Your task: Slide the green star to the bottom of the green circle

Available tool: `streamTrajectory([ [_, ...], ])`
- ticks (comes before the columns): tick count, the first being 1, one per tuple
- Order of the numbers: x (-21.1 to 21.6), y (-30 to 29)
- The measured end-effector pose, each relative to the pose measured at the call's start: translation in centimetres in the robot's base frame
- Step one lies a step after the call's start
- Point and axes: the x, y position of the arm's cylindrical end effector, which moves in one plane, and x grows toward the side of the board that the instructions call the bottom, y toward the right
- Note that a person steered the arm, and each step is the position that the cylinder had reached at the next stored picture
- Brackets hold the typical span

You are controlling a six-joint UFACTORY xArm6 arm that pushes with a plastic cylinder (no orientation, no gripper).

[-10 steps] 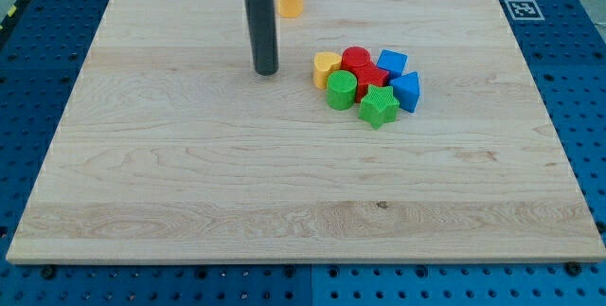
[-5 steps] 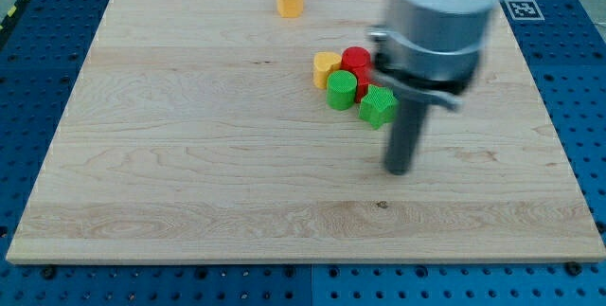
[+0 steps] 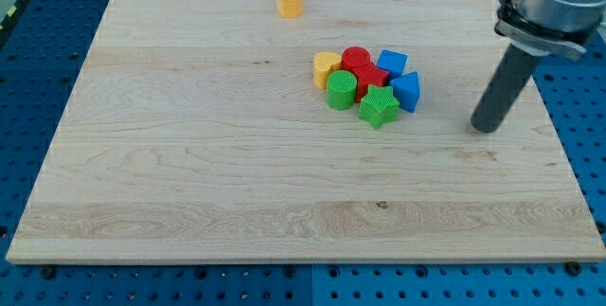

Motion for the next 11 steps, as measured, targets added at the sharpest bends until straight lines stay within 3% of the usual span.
streamTrajectory([
  [3, -1.8, -2.5],
  [8, -1.8, -13.8],
  [9, -1.8, -14.4],
  [11, -0.9, -7.1],
])
